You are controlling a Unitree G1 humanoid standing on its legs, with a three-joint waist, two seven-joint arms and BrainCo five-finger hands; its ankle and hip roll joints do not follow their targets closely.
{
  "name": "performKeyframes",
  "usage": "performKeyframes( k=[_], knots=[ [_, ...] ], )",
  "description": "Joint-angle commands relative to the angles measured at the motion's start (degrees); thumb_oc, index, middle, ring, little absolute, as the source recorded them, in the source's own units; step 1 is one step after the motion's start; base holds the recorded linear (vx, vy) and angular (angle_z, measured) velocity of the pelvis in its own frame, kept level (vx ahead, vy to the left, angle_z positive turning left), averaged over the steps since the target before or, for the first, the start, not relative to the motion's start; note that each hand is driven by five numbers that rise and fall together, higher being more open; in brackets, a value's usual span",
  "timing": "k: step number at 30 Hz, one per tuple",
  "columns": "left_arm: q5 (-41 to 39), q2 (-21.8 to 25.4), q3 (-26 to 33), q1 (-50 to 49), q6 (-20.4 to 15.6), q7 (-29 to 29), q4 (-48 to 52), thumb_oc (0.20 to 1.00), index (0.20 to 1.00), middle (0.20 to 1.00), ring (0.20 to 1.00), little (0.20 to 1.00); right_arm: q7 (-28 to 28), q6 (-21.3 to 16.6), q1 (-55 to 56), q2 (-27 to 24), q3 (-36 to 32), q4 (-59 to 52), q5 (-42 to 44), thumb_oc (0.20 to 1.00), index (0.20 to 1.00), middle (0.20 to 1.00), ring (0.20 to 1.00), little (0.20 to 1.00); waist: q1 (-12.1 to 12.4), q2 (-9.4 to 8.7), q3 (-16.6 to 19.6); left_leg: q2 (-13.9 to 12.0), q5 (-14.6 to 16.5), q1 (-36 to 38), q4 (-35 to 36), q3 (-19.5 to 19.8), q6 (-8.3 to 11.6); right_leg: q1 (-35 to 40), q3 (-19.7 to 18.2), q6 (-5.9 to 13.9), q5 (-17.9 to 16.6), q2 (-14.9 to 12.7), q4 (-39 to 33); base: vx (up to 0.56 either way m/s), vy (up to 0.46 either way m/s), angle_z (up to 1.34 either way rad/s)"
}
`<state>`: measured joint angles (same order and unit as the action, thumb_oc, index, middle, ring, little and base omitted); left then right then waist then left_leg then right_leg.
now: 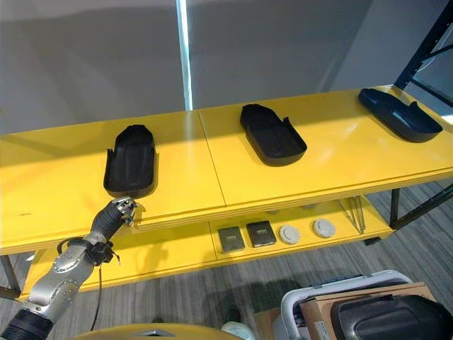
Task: Move parts from the plastic box to the shelf.
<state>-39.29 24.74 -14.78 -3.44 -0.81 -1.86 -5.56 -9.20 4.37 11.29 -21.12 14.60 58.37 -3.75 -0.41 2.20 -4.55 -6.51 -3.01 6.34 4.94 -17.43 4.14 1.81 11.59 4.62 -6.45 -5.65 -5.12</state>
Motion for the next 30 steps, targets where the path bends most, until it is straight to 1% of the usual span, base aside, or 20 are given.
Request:
performKeyframes(
  k=[1, 2, 3, 10, 15, 17, 20, 23, 26, 27, 28, 30],
  knots=[
    [-0.5, -0.8, 0.7, 7.2, -4.6, 5.3, -3.0, 0.2, 0.2, 0.2, 0.2, 0.2, 1.0, 1.5, -1.7, 1.6, 2.2, -0.2, 1.2, 1.0, 1.0, 1.0, 1.0, 1.0, -1.0, -1.21, -2.5, -2.5, 3.3, -0.8, -1.4, -0.4, -0.19, 2.0, -0.7, 4.47, 3.7, -3.6, 0.8, 0.0, 0.0, 0.0],
    [-0.3, -1.3, 0.7, 7.8, -5.3, 6.0, -4.4, 0.2, 0.2, 0.2, 0.2, 0.2, 1.1, 1.5, -1.7, 1.5, 2.2, -0.4, 1.1, 1.0, 1.0, 1.0, 1.0, 1.0, -1.2, -1.27, -2.6, -2.6, 3.3, -0.8, -1.3, -0.4, -0.17, 2.0, -0.9, 4.44, 3.7, -3.6, 0.9, 0.0, 0.0, 0.0],
    [1.0, -2.8, 1.0, 9.8, -6.9, 8.0, -7.9, 0.2, 0.2, 0.2, 0.2, 0.2, 1.3, 1.7, -1.6, 1.5, 2.7, -0.8, 0.8, 1.0, 1.0, 1.0, 1.0, 1.0, -1.8, -1.41, -2.8, -2.7, 3.2, -0.7, -1.2, -0.7, -0.1, 1.8, -1.3, 4.42, 3.7, -3.5, 1.1, 0.0, 0.0, 0.0],
    [2.2, -4.1, 1.7, 12.9, -7.7, 9.5, -11.4, 0.2, 0.2, 0.2, 0.2, 0.2, 1.6, 2.4, -1.4, 1.3, 3.0, -1.9, 0.2, 1.0, 1.0, 1.0, 1.0, 1.0, -2.8, -1.57, -2.9, -3.0, 3.2, -0.7, -1.5, -1.0, 0.04, 1.5, -1.9, 4.4, 3.8, -3.3, 1.1, 0.0, -0.008, -0.07],
    [2.8, -4.2, 2.0, 13.5, -7.5, 10.4, -12.6, 0.2, 0.2, 0.2, 0.2, 0.2, 2.3, 2.5, -1.0, 0.9, 2.6, -2.4, -0.6, 1.0, 1.0, 1.0, 1.0, 1.0, -3.4, -1.46, -3.1, -3.2, 3.2, -0.5, -1.7, -1.4, 0.19, 1.6, -2.3, 4.35, 4.0, -3.2, 1.2, 0.01, -0.003, -0.06],
    [2.0, -4.6, 2.5, 14.3, -8.2, 11.5, -15.0, 0.2, 0.2, 0.2, 0.2, 0.2, 2.8, 2.5, -0.8, 0.5, 2.5, -2.8, -1.7, 1.0, 1.0, 1.0, 1.0, 1.0, -3.9, -1.42, -3.1, -3.4, 3.2, -0.4, -1.9, -1.7, 0.25, 1.6, -2.6, 4.38, 4.1, -3.2, 1.4, 0.03, 0.006, -0.06],
    [1.5, -4.7, 3.0, 15.9, -10.0, 10.9, -15.5, 0.2, 0.2, 0.2, 0.2, 0.2, 3.2, 2.5, -1.3, 0.3, 2.8, -2.6, -1.6, 1.0, 1.0, 1.0, 1.0, 1.0, -4.2, -1.43, -3.2, -3.5, 3.3, -0.4, -2.0, -1.8, 0.23, 1.4, -2.8, 4.42, 4.4, -3.2, 1.7, 0.01, 0.001, -0.1],
    [0.0, -4.7, 3.5, 16.0, -8.9, 11.5, -13.1, 0.2, 0.2, 0.2, 0.2, 0.2, 3.2, 1.9, -1.4, 0.2, 2.5, -2.0, -1.5, 1.0, 1.0, 1.0, 1.0, 1.0, -4.0, -1.35, -3.5, -3.5, 3.2, -0.6, -2.1, -1.5, 0.23, 1.4, -2.8, 4.34, 4.4, -3.2, 1.7, -0.01, 0.0, -0.05],
    [-1.8, -4.8, 3.7, 16.0, -8.4, 11.4, -12.8, 0.2, 0.2, 0.2, 0.2, 0.2, 3.1, 1.6, -1.4, 0.3, 2.3, -1.8, -1.8, 1.0, 1.0, 1.0, 1.0, 1.0, -4.0, -1.29, -3.6, -3.4, 3.2, -0.6, -2.1, -1.4, 0.27, 1.5, -2.7, 4.33, 4.3, -3.2, 1.6, 0.0, 0.0, 0.0],
    [-4.3, -5.2, 4.4, 15.8, -6.9, 10.7, -12.1, 0.2, 0.2, 0.2, 0.2, 0.2, 3.4, 2.0, -1.5, 0.2, 2.1, -1.9, -2.0, 1.0, 1.0, 1.0, 1.0, 1.0, -3.9, -1.32, -3.5, -3.5, 3.2, -0.6, -2.2, -1.3, 0.29, 1.6, -2.6, 4.31, 4.3, -3.3, 1.6, 0.0, 0.0, 0.0],
    [-4.6, -5.3, 4.9, 15.4, -5.7, 11.0, -11.1, 0.2, 0.2, 0.2, 0.2, 0.2, 3.5, 2.2, -1.5, 0.2, 2.1, -2.2, -2.1, 1.0, 1.0, 1.0, 1.0, 1.0, -3.8, -1.27, -3.6, -3.5, 3.2, -0.7, -2.3, -1.2, 0.31, 1.7, -2.5, 4.3, 4.4, -3.3, 1.6, 0.0, 0.0, 0.0],
    [-3.9, -5.3, 5.3, 15.2, -4.8, 11.9, -10.2, 0.2, 0.2, 0.2, 0.2, 0.2, 3.6, 2.6, -1.5, 0.1, 1.9, -2.6, -2.3, 1.0, 1.0, 1.0, 1.0, 1.0, -3.7, -1.21, -3.6, -3.6, 3.2, -0.7, -2.3, -1.2, 0.34, 1.7, -2.5, 4.28, 4.3, -3.4, 1.6, 0.0, 0.0, 0.0]
  ],
)
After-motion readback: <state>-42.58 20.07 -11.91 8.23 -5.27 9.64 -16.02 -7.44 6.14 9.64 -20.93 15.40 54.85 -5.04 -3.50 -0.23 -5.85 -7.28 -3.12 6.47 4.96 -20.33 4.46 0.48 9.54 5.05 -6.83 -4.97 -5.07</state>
